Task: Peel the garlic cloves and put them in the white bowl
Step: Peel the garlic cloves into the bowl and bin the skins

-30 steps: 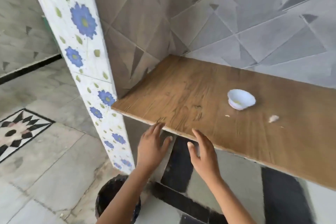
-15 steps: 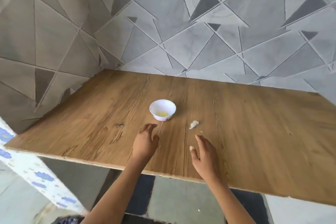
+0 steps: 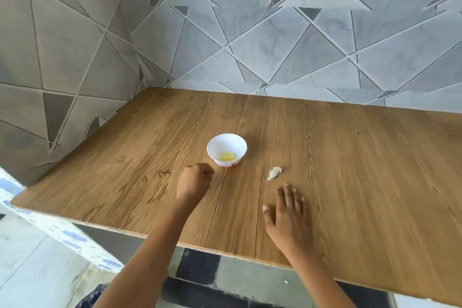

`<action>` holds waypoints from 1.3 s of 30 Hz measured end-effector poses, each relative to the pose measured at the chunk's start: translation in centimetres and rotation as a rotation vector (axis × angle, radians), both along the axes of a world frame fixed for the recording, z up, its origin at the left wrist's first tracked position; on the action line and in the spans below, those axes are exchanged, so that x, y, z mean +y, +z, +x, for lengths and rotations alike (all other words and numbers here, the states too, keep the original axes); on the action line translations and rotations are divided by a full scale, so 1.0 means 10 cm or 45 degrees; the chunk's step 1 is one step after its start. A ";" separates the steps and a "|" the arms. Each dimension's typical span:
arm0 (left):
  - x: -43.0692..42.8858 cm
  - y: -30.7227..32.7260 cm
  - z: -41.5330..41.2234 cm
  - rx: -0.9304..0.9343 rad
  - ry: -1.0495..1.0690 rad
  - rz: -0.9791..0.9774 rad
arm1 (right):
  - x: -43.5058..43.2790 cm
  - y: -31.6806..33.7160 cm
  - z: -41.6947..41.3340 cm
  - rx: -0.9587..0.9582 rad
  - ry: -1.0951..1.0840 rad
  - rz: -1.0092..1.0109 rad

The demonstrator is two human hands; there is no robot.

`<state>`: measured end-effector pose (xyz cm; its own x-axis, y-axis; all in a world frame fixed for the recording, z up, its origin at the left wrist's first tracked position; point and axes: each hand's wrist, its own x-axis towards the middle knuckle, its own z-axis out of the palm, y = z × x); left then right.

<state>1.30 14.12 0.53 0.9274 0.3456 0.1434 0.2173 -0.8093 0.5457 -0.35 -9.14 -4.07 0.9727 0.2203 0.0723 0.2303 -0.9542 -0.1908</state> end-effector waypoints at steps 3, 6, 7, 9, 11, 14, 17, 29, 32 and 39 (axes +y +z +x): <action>-0.05 0.30 0.30 -0.242 -0.033 -0.135 | 0.01 -0.02 0.01 0.021 -0.064 -0.022; -0.07 0.41 0.66 -0.095 -0.212 -0.037 | 0.00 -0.03 0.01 0.060 -0.090 0.005; -0.07 0.39 0.77 0.014 -0.250 0.024 | 0.01 -0.04 0.00 0.061 -0.089 0.003; -0.08 0.31 0.91 0.227 -0.307 0.132 | 0.00 -0.07 0.01 0.064 -0.081 0.023; -0.10 0.25 0.98 0.360 -0.355 0.212 | 0.00 -0.06 0.01 0.044 -0.070 0.027; -0.08 0.23 1.03 0.359 -0.372 0.235 | 0.00 -0.06 0.01 0.023 -0.012 0.043; -0.14 0.31 0.99 0.190 -0.291 0.189 | -0.04 0.00 -0.01 0.064 -0.001 0.128; -1.40 -0.09 0.82 0.110 -0.886 0.404 | -0.58 0.00 0.14 0.035 -0.304 0.107; -1.45 -0.10 0.81 0.161 -0.832 0.558 | -0.55 -0.02 0.15 0.013 -0.311 0.135; -1.58 0.00 0.77 0.256 -0.869 0.847 | -0.57 -0.02 0.15 -0.012 -0.278 0.136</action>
